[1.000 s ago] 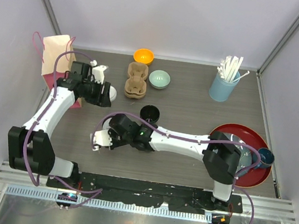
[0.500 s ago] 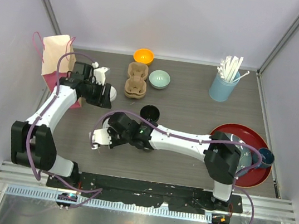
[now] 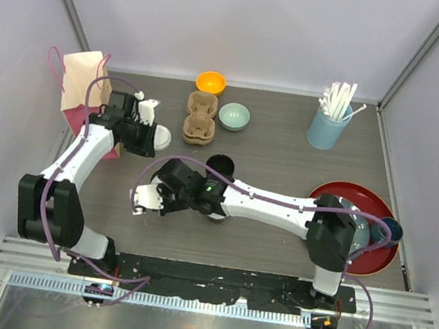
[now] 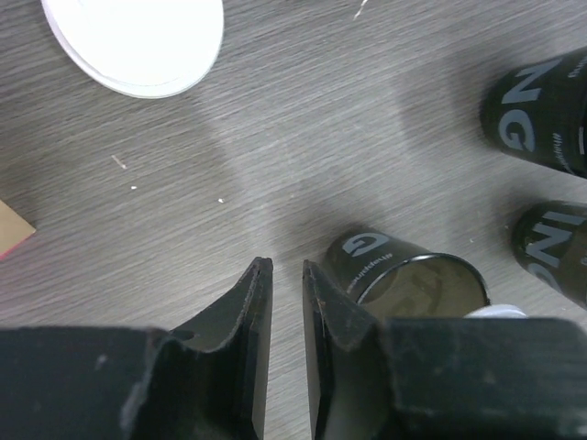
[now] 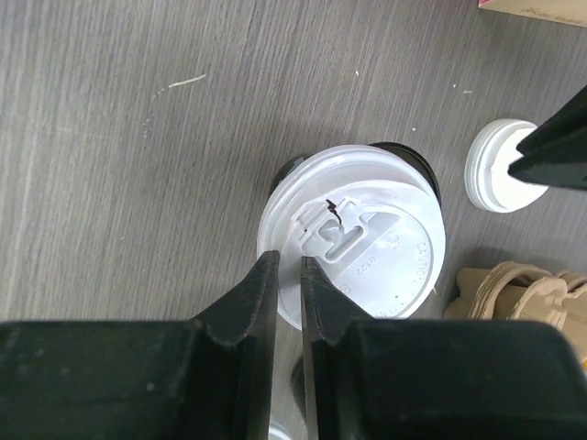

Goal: Pack the takeout coffee

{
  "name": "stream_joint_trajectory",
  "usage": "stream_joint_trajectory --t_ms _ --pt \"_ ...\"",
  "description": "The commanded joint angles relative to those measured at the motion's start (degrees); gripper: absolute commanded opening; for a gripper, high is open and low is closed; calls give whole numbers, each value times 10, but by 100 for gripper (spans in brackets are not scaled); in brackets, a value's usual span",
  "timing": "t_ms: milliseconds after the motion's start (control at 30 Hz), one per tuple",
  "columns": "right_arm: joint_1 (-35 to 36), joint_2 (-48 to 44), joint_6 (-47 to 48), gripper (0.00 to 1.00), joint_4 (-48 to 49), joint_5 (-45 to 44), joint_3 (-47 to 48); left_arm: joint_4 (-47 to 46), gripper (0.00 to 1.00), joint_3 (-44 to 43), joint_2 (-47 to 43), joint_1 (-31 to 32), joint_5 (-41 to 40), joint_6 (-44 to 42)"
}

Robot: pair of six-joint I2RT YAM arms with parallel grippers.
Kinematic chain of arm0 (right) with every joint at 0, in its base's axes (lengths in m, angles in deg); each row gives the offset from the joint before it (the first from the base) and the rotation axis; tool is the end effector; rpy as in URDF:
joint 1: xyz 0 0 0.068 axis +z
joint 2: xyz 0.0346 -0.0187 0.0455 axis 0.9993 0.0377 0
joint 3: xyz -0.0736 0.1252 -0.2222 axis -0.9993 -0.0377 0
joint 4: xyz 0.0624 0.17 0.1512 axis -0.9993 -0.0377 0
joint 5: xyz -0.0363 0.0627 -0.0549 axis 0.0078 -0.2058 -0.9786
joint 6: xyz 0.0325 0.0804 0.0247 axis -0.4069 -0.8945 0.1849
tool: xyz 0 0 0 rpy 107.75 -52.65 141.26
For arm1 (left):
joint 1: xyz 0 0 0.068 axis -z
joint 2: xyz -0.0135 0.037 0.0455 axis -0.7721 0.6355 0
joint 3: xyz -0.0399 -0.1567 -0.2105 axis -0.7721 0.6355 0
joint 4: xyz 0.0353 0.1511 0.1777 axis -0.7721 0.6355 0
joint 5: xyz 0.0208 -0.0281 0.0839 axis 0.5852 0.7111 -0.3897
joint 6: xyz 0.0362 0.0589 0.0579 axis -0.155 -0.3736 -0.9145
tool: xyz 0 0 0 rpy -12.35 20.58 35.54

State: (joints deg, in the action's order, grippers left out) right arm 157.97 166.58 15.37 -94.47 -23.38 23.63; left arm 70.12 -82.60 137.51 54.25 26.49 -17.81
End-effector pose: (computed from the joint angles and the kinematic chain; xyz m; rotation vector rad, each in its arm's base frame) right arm 0.1412 0.4018 0.2294 -2.0326 1.2373 0.2585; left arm 0.2882 -0.0459 0.2289 0.2914 2.5362 -0.4435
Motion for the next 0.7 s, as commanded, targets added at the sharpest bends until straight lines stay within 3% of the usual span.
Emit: stream_joint_trajectory --t_ms 0,333,667 --pt "-2 -60 -23 2 -18 16 20 -27 19 7 13 -4 -37 -13" --pt "-11 -111 -38 1 -43 17 15 -9 12 62 33 2 8 -58" --pt "-39 -161 -58 1 -50 11 -17 19 10 69 51 66 47 -70"
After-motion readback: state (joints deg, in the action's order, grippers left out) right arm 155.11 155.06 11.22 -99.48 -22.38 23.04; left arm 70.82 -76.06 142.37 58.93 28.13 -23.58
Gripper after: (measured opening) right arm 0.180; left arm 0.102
